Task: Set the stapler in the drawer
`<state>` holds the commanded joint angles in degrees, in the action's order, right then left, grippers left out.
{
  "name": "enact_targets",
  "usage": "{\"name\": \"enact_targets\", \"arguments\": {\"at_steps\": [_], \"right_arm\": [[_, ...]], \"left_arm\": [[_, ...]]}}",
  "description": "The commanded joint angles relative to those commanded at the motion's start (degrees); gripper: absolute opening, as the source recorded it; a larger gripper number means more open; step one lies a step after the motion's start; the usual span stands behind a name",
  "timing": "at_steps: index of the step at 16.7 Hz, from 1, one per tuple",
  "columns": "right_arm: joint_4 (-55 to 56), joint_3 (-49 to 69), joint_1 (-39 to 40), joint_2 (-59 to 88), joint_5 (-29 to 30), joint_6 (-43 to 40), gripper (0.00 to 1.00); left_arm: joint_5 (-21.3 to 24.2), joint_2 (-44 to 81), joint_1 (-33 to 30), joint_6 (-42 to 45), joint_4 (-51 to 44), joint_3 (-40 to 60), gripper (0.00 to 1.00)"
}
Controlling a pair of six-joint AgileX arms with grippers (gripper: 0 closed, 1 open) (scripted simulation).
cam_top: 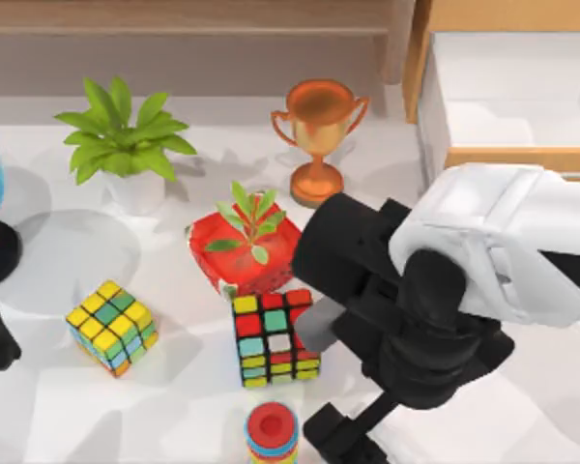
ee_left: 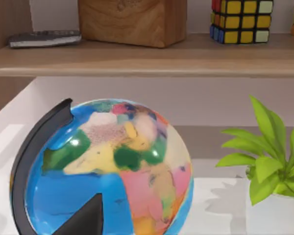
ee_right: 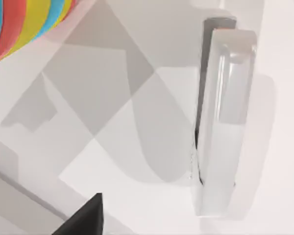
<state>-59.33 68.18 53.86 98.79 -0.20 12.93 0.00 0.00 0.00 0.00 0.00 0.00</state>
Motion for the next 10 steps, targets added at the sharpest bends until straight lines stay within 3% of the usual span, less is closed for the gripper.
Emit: {"name": "enact_targets", "arguments": {"at_steps": [5,10], "right_arm": [[1.0,-1.1,-0.2,-0.1,0.0,-0.1,1.00],[9.6,-8.2,-1.0,1.3,0.3,-0.2,1.00]], "left_arm": [[0.0,0.0,0.0,0.0,0.0,0.0,1.00],[0.0,0.0,0.0,0.0,0.0,0.0,1.00]]}}
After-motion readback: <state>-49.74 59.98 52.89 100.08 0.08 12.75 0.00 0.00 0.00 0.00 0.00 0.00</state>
